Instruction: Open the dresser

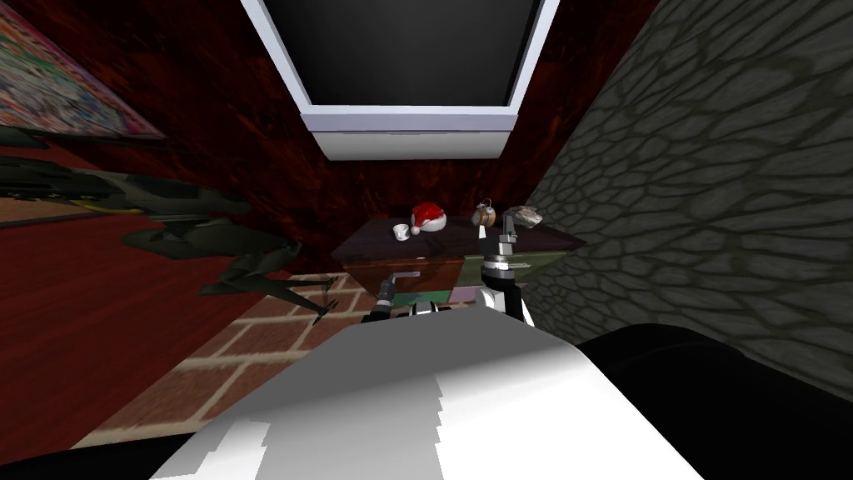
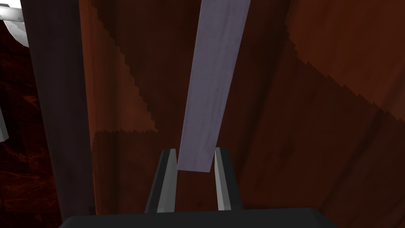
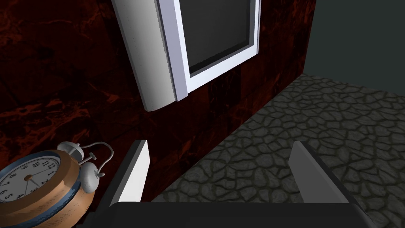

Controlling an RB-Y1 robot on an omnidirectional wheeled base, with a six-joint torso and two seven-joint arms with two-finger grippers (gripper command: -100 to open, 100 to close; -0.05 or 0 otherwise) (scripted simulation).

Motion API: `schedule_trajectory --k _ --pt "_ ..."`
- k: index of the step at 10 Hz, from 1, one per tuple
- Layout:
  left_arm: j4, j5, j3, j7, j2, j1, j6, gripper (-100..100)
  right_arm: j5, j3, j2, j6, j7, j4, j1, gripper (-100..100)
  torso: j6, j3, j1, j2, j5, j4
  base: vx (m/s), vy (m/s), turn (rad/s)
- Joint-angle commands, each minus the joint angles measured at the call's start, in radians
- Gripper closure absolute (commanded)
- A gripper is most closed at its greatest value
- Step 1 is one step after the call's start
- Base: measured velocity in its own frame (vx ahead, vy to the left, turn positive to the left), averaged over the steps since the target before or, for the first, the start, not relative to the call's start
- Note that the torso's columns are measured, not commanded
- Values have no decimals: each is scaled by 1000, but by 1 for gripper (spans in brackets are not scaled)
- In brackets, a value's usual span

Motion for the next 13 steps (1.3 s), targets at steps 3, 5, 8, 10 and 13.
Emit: schedule_trajectory --k 3,5,8,10,13 --pt "80 -143 50 116 -40 -95 26 100 0 0 0 0 0 0 0 0 0 2 0 3 0 0 -107 4 22" --pt "147 -205 91 175 -78 -164 51 100 0 0 0 0 0 0 0 0 -3 1 2 2 0 0 -125 12 19" --pt "213 -298 132 255 -116 -243 77 100 0 0 0 0 0 0 0 0 -3 1 2 2 0 0 -108 8 24" --pt "213 -338 132 278 -116 -245 77 100 0 0 0 0 0 0 0 0 -2 0 1 0 -1 1 -38 5 5" --pt "279 -434 173 359 -153 -319 102 100 0 0 0 0 0 0 0 0 -4 3 3 5 0 1 -99 16 20"
